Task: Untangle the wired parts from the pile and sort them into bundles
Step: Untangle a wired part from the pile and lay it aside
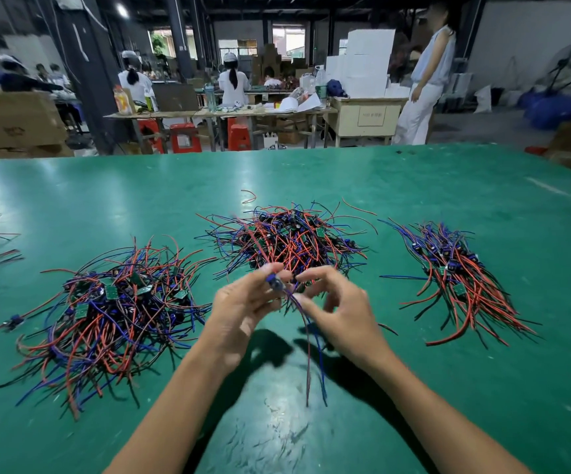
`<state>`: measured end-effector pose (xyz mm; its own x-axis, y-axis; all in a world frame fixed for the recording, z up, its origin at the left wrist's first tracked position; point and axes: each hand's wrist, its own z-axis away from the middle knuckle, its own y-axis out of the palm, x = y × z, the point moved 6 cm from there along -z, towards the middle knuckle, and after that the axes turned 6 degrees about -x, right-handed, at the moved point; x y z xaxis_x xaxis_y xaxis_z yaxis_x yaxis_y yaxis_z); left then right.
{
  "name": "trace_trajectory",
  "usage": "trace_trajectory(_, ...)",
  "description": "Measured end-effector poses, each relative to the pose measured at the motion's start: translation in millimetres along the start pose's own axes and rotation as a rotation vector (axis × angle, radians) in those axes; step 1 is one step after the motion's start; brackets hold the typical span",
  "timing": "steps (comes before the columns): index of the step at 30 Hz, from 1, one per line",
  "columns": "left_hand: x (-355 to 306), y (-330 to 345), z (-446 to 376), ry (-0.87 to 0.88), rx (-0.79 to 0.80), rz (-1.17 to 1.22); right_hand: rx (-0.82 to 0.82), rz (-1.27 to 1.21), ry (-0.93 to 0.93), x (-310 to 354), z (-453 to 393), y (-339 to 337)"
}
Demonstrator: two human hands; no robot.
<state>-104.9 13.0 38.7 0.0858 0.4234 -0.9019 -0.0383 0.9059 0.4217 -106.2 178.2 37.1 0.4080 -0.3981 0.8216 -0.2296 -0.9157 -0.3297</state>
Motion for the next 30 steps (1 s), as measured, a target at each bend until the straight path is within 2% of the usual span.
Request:
trace_trajectory(2, -1.5, -7.7, -3.3, 0.030, -0.093, 0.060, 0.086, -0.060, -0.067, 9.9, 7.5, 14.4)
trace_trajectory(5, 0.2, -11.0, -1.6, 0.063, -0.134, 0.076, 0.050, -0.265, -0.005, 15.2, 8.2, 19.0)
trace_trajectory(9, 1.4, -10.4, -1.6, 0.084, -0.125, 0.073, -0.031, -0.445, 0.174, 8.8, 4.6, 10.2)
trace_trajectory(13, 4.6, 1.5, 1.3, 0.103, -0.070, 0.100, -0.148, -0.708, 0.478, 0.5, 1.9, 6.8)
trace_trajectory(16, -0.1, 6.6, 5.3, 0.208, -0.013, -0.033, -0.059, -0.819, 0.663, -6.3, -0.5, 8.4)
trace_trajectory(18, -2.5, 3.7, 4.0, 0.254, -0.029, -0.115, -0.022, -0.909, 0.719, -10.3, -2.3, 6.4)
trace_trajectory(19, -1.7, 0.9, 1.9, 0.235, -0.053, -0.119, -0.016, -0.917, 0.716, -11.9, -4.0, 5.2)
trace_trajectory(21, 4.3, -0.6, -1.3, 0.118, -0.060, -0.108, 0.010, -0.774, 0.633, -12.2, -6.3, 3.3)
trace_trajectory(23, 12.1, 5.0, -0.8, -0.018, 0.007, -0.121, 0.069, -0.581, 0.492, -10.9, -6.6, 4.0)
trace_trajectory(26, 19.7, 12.2, 3.2, -0.074, 0.112, -0.140, 0.165, -0.424, 0.275, -5.6, -5.6, 7.7)
trace_trajectory(30, 22.2, 13.3, 5.4, -0.091, 0.199, -0.163, -0.023, -0.196, 0.136, -8.3, -8.8, -2.6)
